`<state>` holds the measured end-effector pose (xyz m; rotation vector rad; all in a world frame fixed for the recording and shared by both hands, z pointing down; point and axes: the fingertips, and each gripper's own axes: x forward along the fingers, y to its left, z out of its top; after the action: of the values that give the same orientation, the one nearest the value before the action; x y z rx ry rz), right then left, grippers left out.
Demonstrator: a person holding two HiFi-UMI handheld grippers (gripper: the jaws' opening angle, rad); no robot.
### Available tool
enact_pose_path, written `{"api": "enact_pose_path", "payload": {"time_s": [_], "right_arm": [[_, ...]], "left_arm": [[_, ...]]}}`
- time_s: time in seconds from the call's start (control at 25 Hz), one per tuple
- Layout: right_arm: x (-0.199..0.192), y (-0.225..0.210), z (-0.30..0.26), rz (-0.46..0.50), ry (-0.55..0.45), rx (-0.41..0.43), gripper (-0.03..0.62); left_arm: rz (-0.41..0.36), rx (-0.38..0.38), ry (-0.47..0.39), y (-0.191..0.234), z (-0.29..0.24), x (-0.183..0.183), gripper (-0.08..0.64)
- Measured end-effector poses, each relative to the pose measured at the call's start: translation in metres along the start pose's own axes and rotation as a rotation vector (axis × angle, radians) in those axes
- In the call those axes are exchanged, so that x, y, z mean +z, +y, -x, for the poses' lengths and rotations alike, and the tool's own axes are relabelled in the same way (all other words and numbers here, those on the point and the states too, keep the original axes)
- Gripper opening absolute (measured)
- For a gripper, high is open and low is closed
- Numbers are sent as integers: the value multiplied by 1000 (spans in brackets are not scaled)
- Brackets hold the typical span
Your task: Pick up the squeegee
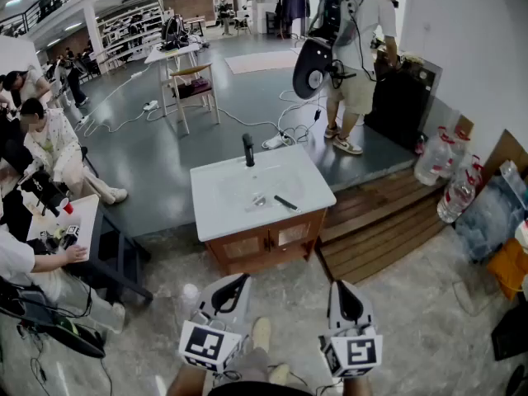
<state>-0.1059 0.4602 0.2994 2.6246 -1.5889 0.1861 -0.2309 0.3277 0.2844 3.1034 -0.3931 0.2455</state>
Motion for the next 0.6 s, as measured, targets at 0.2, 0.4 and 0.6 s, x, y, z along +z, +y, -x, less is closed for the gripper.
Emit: {"api": "enact_pose_path", "payload": {"time_s": [0.2,0.4,0.6], "right_arm": [[-1,-19,-25,12,-39,-17,-2],[1,-32,-57,10,-21,-10,-2],[4,-40,-98,10,-15,-1,-2]], "left_arm": [[6,3,3,11,-27,-1,2],[8,5,9,24,-57,3,2],[10,15,17,48,-89,6,2]]}}
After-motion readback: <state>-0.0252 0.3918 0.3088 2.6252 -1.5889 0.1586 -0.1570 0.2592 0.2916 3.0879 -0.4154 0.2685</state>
